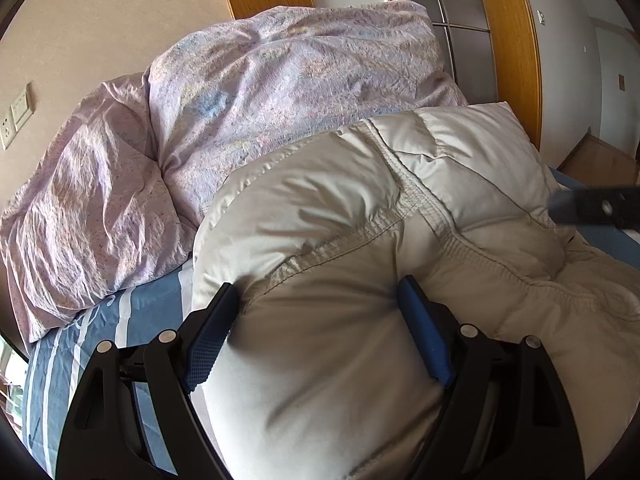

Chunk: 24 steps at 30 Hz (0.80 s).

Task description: Fold large clothes

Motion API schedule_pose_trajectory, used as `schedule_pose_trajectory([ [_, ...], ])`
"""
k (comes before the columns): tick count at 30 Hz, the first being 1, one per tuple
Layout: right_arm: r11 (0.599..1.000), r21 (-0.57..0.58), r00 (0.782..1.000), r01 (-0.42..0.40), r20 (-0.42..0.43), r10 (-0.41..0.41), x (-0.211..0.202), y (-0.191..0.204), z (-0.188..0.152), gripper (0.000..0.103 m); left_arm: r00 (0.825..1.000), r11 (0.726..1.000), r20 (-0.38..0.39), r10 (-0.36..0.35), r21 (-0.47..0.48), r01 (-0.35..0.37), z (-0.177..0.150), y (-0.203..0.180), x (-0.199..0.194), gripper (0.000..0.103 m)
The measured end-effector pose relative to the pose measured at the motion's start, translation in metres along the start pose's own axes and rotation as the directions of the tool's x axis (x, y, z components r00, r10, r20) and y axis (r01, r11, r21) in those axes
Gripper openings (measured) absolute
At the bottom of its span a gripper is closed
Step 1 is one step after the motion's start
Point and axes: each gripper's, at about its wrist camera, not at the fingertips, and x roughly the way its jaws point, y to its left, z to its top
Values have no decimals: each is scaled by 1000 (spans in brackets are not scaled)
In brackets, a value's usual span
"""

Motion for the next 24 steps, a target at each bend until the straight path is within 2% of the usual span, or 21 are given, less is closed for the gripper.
schedule_pose_trajectory([
  [6, 997, 16, 988, 80, -133, -78, 55, -5, 6, 40, 1000, 1000, 4, 2, -4, -2, 0, -1, 0, 82],
  [9, 996, -1, 986, 94, -141, -93, 67, -5, 3, 40, 1000, 1000, -4, 5, -17, -5, 1, -1, 2, 82],
  [14, 997, 14, 987, 71, -147, -68, 72, -13, 0, 40, 1000, 997, -14, -20, -69, 19, 15, 16, -13, 83],
  [16, 998, 29, 988, 60, -144, -55, 72, -15, 1, 40, 1000, 997, 14, 12, -79, -11, 22, 25, -21, 86],
  [19, 996, -19, 990, 84, -108, -86, 54, -6, -1, 41, 998, 1000, -68, -4, -22, 2, 23, 18, -5, 86],
  [20, 995, -45, 992, 85, -89, -89, 42, 0, -4, 42, 998, 1000, -69, -7, -16, 6, 20, 16, -2, 86],
  [24, 998, -62, 997, 0, -72, -4, -1, 4, -19, 44, 997, 999, -71, -26, -36, 23, 17, 16, 2, 86],
])
